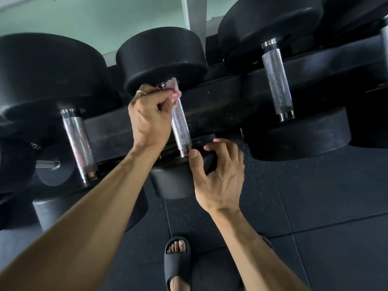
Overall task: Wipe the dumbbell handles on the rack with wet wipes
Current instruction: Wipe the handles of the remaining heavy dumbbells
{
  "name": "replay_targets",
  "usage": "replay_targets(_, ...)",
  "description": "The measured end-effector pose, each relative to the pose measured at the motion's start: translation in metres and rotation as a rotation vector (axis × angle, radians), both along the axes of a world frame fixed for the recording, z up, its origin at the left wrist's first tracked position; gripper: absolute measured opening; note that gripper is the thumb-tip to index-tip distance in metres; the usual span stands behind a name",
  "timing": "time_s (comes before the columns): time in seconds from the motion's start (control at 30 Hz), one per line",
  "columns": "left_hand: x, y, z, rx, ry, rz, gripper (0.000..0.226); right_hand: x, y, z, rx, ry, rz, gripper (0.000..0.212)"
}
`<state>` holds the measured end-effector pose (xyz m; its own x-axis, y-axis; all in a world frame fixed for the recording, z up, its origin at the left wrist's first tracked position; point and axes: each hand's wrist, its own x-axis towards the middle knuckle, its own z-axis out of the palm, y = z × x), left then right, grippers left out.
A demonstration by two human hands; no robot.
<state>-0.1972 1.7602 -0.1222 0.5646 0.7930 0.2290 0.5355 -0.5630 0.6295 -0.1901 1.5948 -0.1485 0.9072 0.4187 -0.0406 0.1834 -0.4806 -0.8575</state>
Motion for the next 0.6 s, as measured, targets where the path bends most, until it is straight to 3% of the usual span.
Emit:
replay_targets(0.17, -0.021, -0.019, 0.004, -0.006, 0.059, -0.273, 0.015, 0.000, -0.001, 0.000, 0.003, -0.019, 0.002, 0.047)
replay_targets(0.33, -0.001, 0.008, 0.000, 0.070, 0.058, -0.101, 0.021, 0.000, 0.000, 0.000, -0.008, 0.007, -0.004, 0.048)
replay_targets(0.5, -0.025, -0.009, 0.003, 0.054, 0.102, -0.398, 0.017, 0.000, 0.000, 0.000, -0.003, -0.006, -0.003, 0.049)
replay_targets(0.6, -0.006, 0.007, 0.005, 0.220, 0.095, -0.283, 0.017, 0.000, 0.001, 0.000, -0.013, 0.000, -0.013, 0.050)
